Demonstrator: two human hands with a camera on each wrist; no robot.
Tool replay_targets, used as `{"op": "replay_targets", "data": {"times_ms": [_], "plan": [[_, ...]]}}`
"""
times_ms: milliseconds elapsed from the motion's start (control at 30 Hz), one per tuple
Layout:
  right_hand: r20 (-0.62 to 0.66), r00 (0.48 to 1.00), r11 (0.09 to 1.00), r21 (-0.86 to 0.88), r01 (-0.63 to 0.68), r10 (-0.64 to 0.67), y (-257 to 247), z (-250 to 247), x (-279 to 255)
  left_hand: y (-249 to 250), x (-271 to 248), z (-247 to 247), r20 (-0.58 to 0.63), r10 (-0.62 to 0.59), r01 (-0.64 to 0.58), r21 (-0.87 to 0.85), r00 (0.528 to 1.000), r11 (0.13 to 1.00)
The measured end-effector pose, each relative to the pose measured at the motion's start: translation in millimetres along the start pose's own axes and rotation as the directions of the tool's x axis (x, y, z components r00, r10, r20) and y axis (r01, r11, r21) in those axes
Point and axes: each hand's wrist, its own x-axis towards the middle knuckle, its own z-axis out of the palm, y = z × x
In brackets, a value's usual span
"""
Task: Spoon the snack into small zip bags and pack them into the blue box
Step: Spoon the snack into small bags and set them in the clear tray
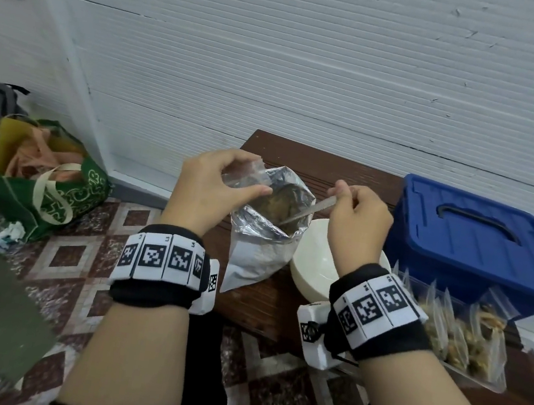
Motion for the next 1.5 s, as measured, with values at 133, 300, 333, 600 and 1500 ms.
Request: {"op": "replay_targets", "data": {"times_ms": [133, 300, 333, 600, 1500], "plan": [[-0.076, 0.995, 0.998, -0.01, -0.061, 0.06, -4, -11, 16, 2, 0, -8, -0.021, -0.002, 0.003, 0.015, 1.0, 1.0], [-0.126, 0.985, 0.993, 0.024, -0.112, 0.114, -11, -24, 33, 2, -1, -15, 0.059, -0.029, 0.028, 0.025, 0.998, 0.999], [-0.129, 0.984, 0.993, 0.026, -0.117, 0.119, -14, -27, 36, 1, 0, -14, 0.077, -0.028, 0.026, 0.028, 0.997, 0.999], [-0.116, 0.989, 0.996, 0.032, -0.089, 0.092, -34, -36, 51, 1, 3, -8, 0.148, -0.016, 0.0, 0.11, 0.989, 0.994], [-0.171, 0.955, 0.938, 0.208, 0.276, -0.243, -30, -27, 37, -4, 6, 5, 0.003, -0.17, 0.163, -0.29, 0.985, 0.943]]}}
